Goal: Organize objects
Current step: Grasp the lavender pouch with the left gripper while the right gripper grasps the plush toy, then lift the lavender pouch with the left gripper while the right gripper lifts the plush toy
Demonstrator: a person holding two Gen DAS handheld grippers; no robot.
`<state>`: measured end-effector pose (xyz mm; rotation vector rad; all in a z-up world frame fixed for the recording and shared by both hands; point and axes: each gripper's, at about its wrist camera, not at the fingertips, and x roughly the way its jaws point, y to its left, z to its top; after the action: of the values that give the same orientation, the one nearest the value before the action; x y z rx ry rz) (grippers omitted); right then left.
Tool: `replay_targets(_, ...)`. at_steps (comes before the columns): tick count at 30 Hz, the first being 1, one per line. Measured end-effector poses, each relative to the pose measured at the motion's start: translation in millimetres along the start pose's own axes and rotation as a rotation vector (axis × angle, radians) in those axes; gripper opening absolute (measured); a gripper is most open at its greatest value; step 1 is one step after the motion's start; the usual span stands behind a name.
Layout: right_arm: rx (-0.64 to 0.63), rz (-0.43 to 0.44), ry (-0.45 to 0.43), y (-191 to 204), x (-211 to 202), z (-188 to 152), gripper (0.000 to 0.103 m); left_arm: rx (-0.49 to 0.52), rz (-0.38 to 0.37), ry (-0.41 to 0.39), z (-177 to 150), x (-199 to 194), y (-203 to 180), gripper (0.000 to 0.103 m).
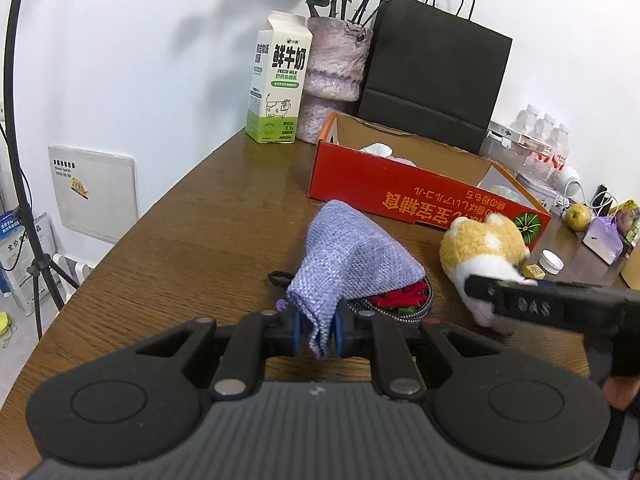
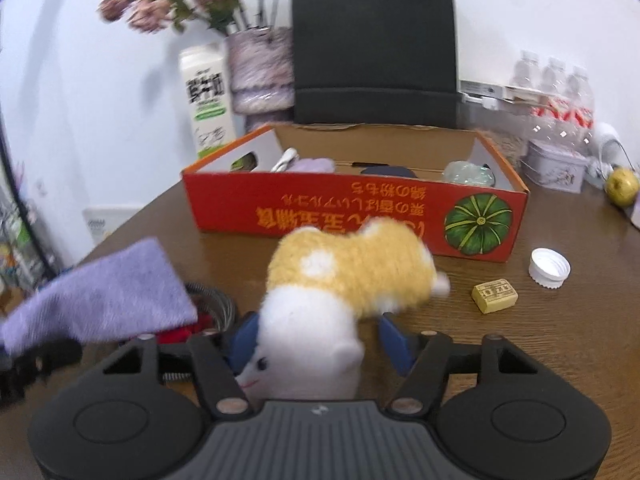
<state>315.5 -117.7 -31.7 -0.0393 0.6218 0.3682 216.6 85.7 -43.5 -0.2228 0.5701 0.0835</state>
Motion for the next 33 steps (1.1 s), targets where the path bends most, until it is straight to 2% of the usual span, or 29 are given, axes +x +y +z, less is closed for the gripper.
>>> replay_targets(1,-0.015,0.012,0.001,-1.2,-2.5,-2.8,0.051,0.001,0.0,0.001,-0.1,0.3,-0.4,0.015)
replay_targets(5,-0.063,0.051,-0.003,-9.4,-19.6,-14.6,0.05,0.004,0.0,0.005,-0.6,2.2,-1.2,0.015)
replay_targets(19,-0.005,0.126,-0.017,-56.6,-84.0,-53.8,0.051,0.058,0.01,0.023,-9.8,4.8,-15.8,0.015)
replay_targets(23,0.008,0.137,-0.013,-62.1,-85.7,-55.4,0.054,0.08,0.007,0.003,-13.4,-0.1,-25.3,0.015)
replay_targets(28,-0.012,0.123,0.014,-55.9,-74.9,-52.2,0.068,0.128,-0.011,0.022,-22.0,-0.9,-44.9,0.015)
replay_targets(33,0.003,0.102,0.027,-57.8,-65.2,-50.9,0.065,0.159,-0.018,0.043,-29.4,0.5,-58.6,0.016)
